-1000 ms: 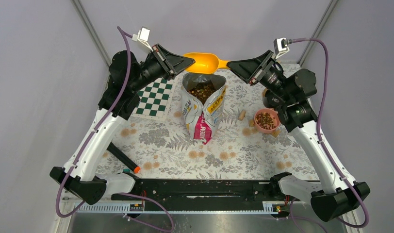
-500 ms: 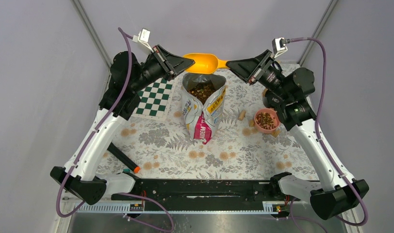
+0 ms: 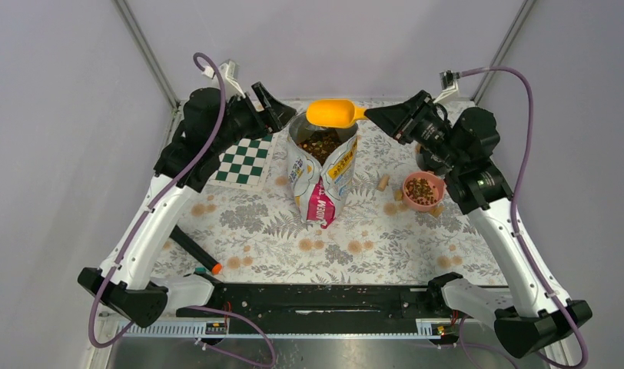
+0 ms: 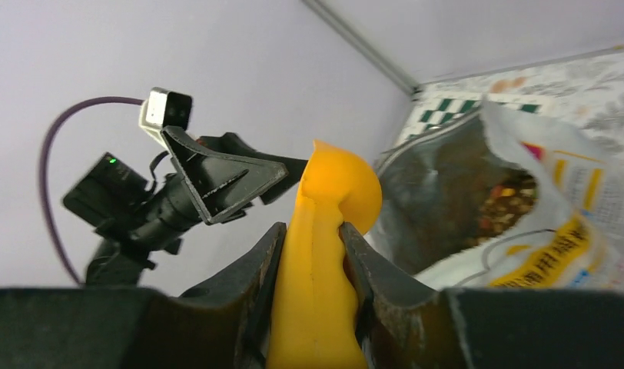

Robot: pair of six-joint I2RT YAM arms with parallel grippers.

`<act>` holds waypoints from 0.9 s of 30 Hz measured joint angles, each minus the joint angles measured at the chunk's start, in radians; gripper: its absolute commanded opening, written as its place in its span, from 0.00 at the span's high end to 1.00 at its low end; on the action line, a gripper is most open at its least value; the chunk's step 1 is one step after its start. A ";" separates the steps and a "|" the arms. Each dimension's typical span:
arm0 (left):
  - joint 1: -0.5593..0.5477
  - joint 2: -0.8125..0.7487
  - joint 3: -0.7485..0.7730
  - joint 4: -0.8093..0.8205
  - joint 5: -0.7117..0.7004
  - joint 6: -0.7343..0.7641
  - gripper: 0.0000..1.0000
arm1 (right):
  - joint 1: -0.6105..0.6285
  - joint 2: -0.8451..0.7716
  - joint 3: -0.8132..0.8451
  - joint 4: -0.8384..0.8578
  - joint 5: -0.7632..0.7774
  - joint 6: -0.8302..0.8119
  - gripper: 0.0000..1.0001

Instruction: Serve the pet food

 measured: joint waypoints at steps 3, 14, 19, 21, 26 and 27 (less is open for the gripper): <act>0.003 0.011 0.003 -0.076 -0.085 0.084 0.27 | 0.000 -0.031 0.018 -0.108 0.058 -0.097 1.00; 0.004 0.274 0.095 -0.219 -0.111 0.186 0.67 | 0.000 -0.013 0.076 -0.333 0.138 -0.278 1.00; 0.002 0.335 0.148 -0.262 -0.114 0.198 1.00 | 0.000 0.073 0.110 -0.374 0.135 -0.306 1.00; -0.001 0.347 0.173 -0.291 -0.121 0.210 1.00 | 0.000 0.122 0.137 -0.379 0.132 -0.307 1.00; -0.001 0.362 0.244 -0.391 -0.160 0.280 1.00 | 0.006 0.232 0.219 -0.405 0.132 -0.320 1.00; 0.002 0.363 0.250 -0.399 -0.161 0.288 1.00 | 0.013 0.248 0.231 -0.418 0.138 -0.324 1.00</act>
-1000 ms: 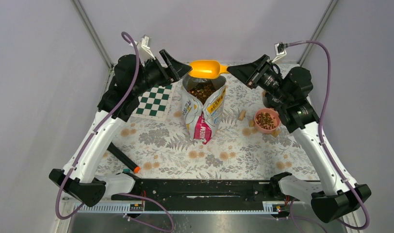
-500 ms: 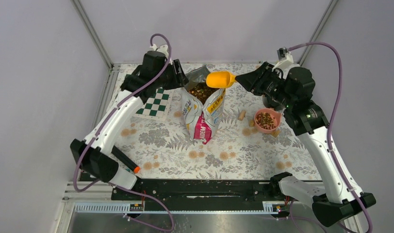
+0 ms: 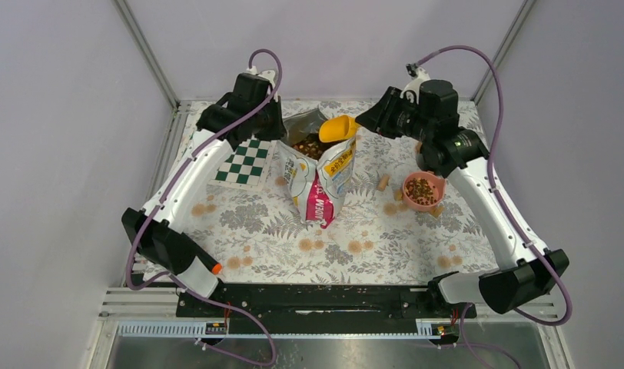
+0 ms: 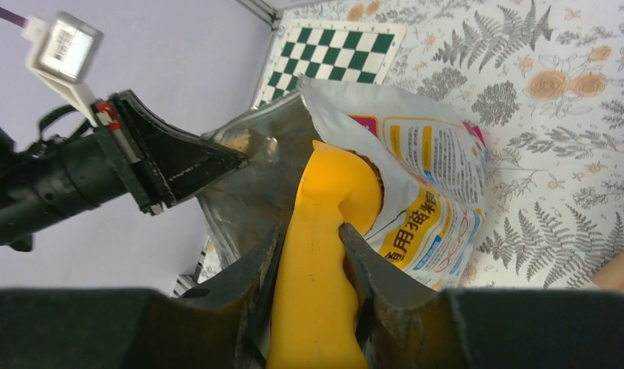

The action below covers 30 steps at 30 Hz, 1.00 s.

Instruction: Serve the pet food

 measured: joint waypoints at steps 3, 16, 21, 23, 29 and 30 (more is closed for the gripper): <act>0.017 0.006 0.040 -0.063 0.001 0.040 1.00 | 0.038 0.022 0.017 -0.028 0.025 -0.010 1.00; 0.047 0.060 0.166 -0.092 0.055 0.085 1.00 | 0.157 0.037 0.029 -0.140 0.148 -0.037 1.00; -0.037 -0.020 -0.058 0.153 0.106 0.016 1.00 | 0.156 0.004 -0.069 -0.145 0.207 -0.053 1.00; -0.074 -0.040 -0.113 0.212 0.116 -0.003 1.00 | 0.155 -0.011 -0.125 -0.155 0.234 -0.054 1.00; -0.186 -0.049 -0.202 0.309 0.134 -0.043 1.00 | 0.144 -0.050 -0.293 -0.129 0.287 -0.043 1.00; -0.198 -0.049 -0.210 0.317 0.135 -0.048 1.00 | 0.140 -0.058 -0.320 -0.112 0.287 -0.038 1.00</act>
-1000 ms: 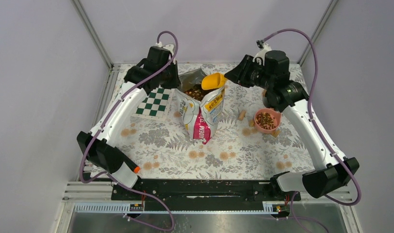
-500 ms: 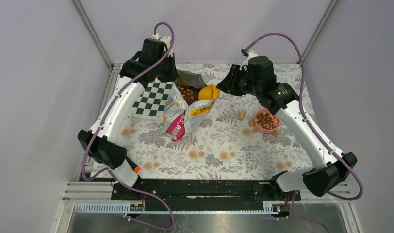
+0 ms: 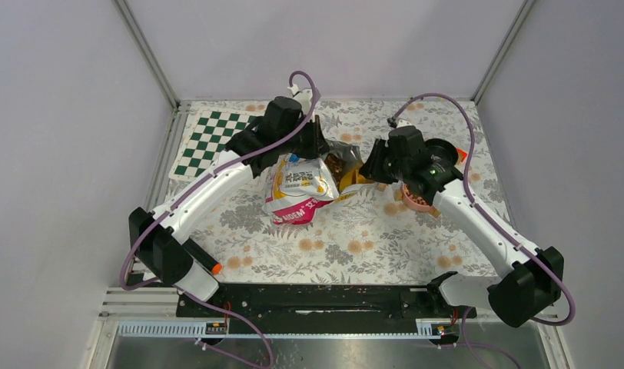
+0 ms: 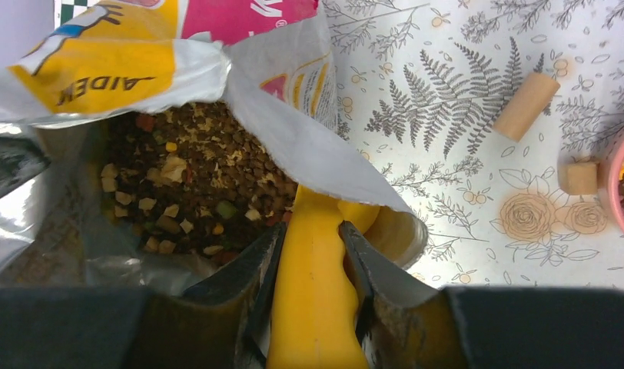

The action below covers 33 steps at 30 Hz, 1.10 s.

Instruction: Serve the pet food

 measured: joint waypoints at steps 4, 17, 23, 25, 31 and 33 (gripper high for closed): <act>-0.016 0.000 -0.016 0.015 0.003 -0.011 1.00 | -0.013 -0.024 -0.113 0.114 -0.021 0.035 1.00; -0.016 0.071 0.093 -0.076 0.002 0.008 1.00 | -0.034 0.119 -0.298 0.513 -0.187 0.210 1.00; -0.010 0.095 0.111 -0.118 -0.010 0.018 1.00 | -0.039 0.217 -0.340 0.707 -0.281 0.320 1.00; -0.009 0.096 0.112 -0.129 -0.017 0.021 1.00 | -0.039 0.227 -0.349 0.737 -0.299 0.348 1.00; -0.005 0.096 0.127 -0.154 -0.034 0.026 1.00 | -0.051 0.191 -0.377 0.782 -0.349 0.425 1.00; 0.001 0.095 0.134 -0.164 -0.040 0.026 1.00 | -0.066 0.149 -0.394 0.803 -0.372 0.463 1.00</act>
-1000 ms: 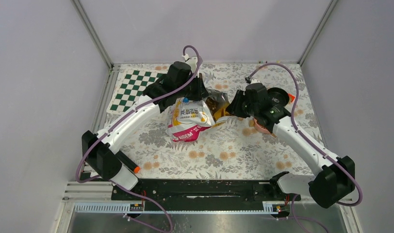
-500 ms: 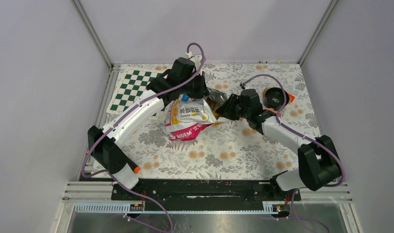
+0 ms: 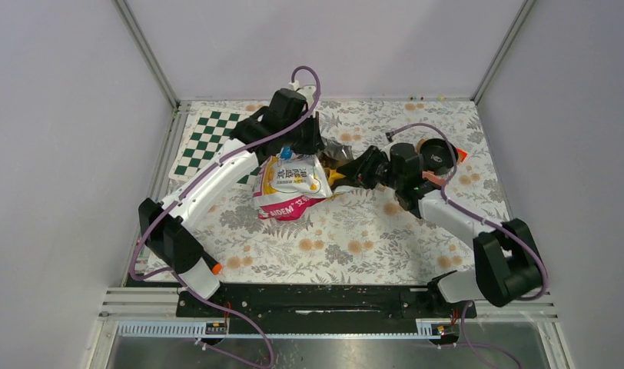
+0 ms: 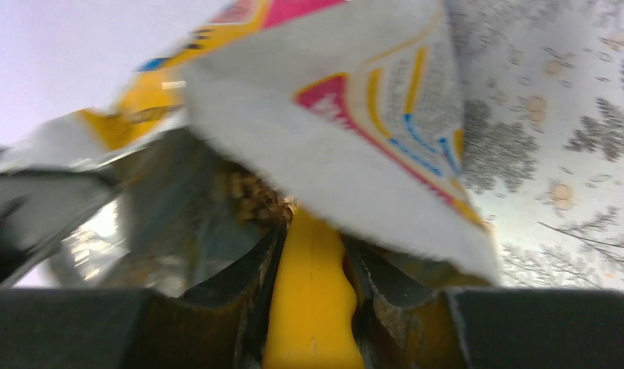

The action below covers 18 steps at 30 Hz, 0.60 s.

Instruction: Serve the pet food

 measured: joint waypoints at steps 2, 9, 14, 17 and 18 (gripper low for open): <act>0.007 -0.002 0.006 -0.004 -0.005 0.000 1.00 | -0.019 -0.055 -0.014 0.025 -0.022 0.034 1.00; 0.032 -0.013 0.048 -0.048 -0.046 -0.012 1.00 | -0.087 -0.215 -0.019 0.071 -0.056 0.091 1.00; 0.038 -0.013 0.082 -0.086 -0.083 -0.045 1.00 | -0.128 -0.266 -0.013 -0.001 -0.058 0.079 1.00; 0.041 -0.013 0.091 -0.088 -0.092 -0.074 1.00 | -0.146 -0.286 0.005 -0.073 -0.058 0.049 1.00; 0.041 -0.013 0.092 -0.087 -0.092 -0.085 1.00 | -0.149 -0.290 0.019 -0.103 -0.057 0.033 1.00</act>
